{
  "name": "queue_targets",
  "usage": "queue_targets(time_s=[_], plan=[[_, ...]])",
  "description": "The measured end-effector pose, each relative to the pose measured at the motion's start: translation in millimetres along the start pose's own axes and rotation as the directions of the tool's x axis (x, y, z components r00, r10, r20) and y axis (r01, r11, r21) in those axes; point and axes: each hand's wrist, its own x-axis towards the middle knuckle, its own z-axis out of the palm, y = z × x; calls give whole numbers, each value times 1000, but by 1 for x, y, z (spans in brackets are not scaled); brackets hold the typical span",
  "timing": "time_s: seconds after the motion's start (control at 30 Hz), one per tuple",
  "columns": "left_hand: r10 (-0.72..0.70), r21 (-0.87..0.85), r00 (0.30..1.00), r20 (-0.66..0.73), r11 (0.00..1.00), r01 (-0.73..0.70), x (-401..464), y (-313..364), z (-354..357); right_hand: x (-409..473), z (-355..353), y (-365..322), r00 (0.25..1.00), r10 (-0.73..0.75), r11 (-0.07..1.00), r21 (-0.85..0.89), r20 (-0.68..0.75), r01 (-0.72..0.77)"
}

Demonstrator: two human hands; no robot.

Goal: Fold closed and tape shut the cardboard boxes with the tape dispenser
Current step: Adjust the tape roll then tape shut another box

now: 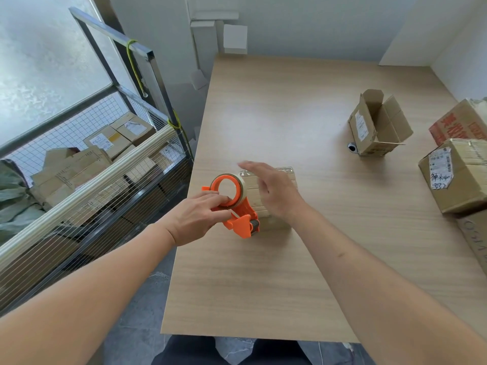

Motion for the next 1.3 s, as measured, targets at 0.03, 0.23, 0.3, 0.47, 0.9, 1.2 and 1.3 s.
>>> queue_targets(time_s=[0.03, 0.23, 0.3, 0.47, 0.9, 1.2, 1.3], plan=[[11, 6, 1000, 7, 1000, -11, 1, 1, 0, 3, 1, -5, 999, -44, 999, -8, 30, 45], [50, 32, 998, -24, 998, -49, 4, 1, 1, 8, 7, -10, 993, -83, 996, -29, 83, 86], [55, 32, 998, -27, 998, -54, 5, 0, 3, 8, 7, -10, 997, -55, 998, -20, 55, 57], [54, 12, 998, -24, 998, -54, 6, 0, 5, 7, 5, -8, 1000, -11, 1000, 9, -12, 11], [77, -40, 997, -14, 996, -77, 14, 5, -5, 6, -9, -1, 989, -59, 997, -50, -133, 53], [130, -24, 989, -65, 991, -132, 13, 3, -4, 3, -12, 2, 986, -53, 996, 66, -157, 64], [153, -4, 986, -67, 988, -153, 11, 1, -2, 3, -11, 3, 985, 8, 991, 136, -170, 16]])
